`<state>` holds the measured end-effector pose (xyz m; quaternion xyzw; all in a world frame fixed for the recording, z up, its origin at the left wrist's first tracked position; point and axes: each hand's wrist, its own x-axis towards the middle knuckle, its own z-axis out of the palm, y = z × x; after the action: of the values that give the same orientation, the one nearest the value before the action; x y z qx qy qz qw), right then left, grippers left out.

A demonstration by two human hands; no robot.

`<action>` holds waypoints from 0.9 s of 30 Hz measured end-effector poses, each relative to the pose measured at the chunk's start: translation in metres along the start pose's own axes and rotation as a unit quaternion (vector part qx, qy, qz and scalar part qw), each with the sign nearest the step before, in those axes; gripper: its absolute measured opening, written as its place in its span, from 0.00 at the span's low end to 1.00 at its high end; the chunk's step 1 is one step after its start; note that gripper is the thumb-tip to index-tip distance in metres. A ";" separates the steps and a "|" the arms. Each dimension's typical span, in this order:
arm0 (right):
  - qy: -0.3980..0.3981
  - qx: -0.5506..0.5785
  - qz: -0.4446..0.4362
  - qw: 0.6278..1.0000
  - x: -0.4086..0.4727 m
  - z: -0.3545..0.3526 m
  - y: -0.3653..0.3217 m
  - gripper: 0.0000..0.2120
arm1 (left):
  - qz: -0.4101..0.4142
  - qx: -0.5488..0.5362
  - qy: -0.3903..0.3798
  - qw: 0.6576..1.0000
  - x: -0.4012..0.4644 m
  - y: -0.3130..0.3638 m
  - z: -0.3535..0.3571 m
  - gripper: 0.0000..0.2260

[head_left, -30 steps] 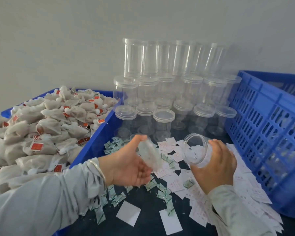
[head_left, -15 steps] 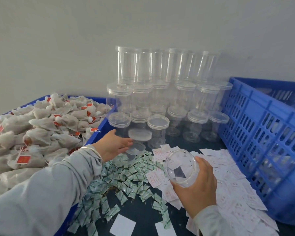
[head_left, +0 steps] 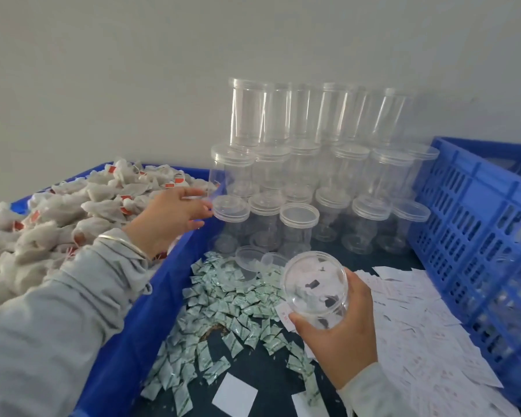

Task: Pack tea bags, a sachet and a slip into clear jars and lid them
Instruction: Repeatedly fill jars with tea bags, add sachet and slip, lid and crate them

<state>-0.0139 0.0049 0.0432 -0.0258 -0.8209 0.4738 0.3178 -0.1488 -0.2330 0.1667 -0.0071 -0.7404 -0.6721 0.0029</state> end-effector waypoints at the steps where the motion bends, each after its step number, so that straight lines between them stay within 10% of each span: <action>1: -0.013 0.028 0.002 1.000 0.000 0.005 -0.004 0.46 | 0.016 0.027 0.028 0.999 0.001 -0.001 -0.012 0.12; 8: -0.096 0.100 0.000 0.990 -0.005 0.063 -0.046 0.45 | 0.061 0.279 0.177 0.942 0.003 -0.032 -0.061 0.07; 14: -0.183 0.155 0.043 0.970 -0.016 0.111 -0.058 0.48 | 0.037 0.555 0.049 0.830 0.004 -0.044 -0.059 0.14; 19: -0.212 0.192 0.071 0.956 -0.022 0.128 -0.042 0.44 | 0.031 0.634 0.091 0.768 0.009 -0.047 -0.066 0.12; 27: -0.269 0.209 0.102 0.935 -0.025 0.137 -0.022 0.47 | 0.074 0.576 0.155 0.799 0.007 -0.032 -0.071 0.06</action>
<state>-0.0628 -0.1199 0.0001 0.0861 -0.7512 0.6535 0.0335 -0.1563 -0.3067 0.1416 0.0456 -0.9778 -0.1119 0.1714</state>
